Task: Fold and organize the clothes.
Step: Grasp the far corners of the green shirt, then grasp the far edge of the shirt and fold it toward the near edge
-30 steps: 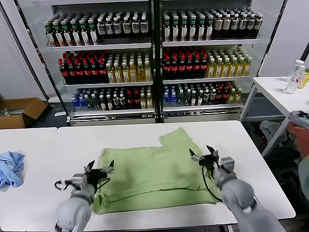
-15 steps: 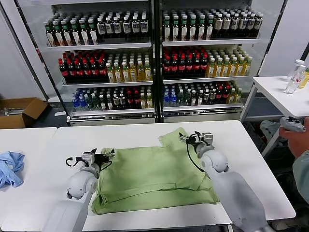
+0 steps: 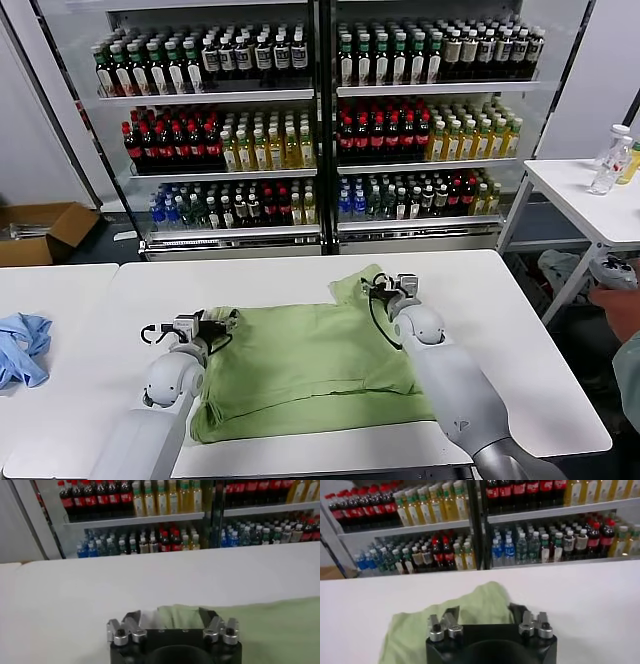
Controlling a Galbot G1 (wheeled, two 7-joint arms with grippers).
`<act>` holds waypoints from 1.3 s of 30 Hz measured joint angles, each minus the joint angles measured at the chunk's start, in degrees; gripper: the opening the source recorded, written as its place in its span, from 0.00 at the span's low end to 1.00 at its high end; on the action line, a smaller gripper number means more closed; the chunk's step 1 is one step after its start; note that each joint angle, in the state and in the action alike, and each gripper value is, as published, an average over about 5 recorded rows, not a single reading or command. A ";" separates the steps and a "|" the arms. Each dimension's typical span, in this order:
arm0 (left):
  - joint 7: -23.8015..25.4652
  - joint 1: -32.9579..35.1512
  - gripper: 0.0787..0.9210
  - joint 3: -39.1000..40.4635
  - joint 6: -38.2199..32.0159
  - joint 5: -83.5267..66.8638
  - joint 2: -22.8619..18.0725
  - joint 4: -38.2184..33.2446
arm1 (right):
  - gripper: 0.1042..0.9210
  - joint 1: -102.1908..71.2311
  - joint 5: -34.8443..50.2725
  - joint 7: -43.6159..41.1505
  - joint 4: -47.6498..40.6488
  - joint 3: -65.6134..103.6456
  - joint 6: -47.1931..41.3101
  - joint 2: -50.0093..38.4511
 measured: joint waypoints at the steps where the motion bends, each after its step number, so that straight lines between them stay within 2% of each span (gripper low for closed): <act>1: 0.23 0.23 0.67 -0.10 -0.06 -0.28 -0.03 -0.10 | 0.46 -0.06 -0.05 -0.27 -0.20 0.03 0.18 0.08; 12: 1.44 2.09 0.29 -0.86 -2.52 -3.64 -0.52 -0.88 | 0.07 -1.28 -0.19 -2.65 -0.54 -0.52 3.66 -0.22; 15: 1.74 2.74 0.19 -1.06 -3.75 -4.95 -0.70 -1.53 | 0.01 -1.92 0.11 -2.62 0.29 -0.73 5.04 -0.62; 20: 2.06 3.72 0.04 -1.60 -5.49 -6.87 -0.57 -3.35 | 0.01 -2.73 1.13 -1.97 3.13 -1.43 6.76 -1.66; 31: 2.21 6.66 0.01 -3.69 -7.07 -11.21 0.24 -10.72 | 0.01 -6.92 2.63 -0.16 14.98 -0.24 7.95 -5.54; 39: 2.26 11.91 0.01 -6.33 -6.45 -12.52 1.98 -17.84 | 0.01 -15.15 2.92 1.45 27.02 3.26 8.06 -10.43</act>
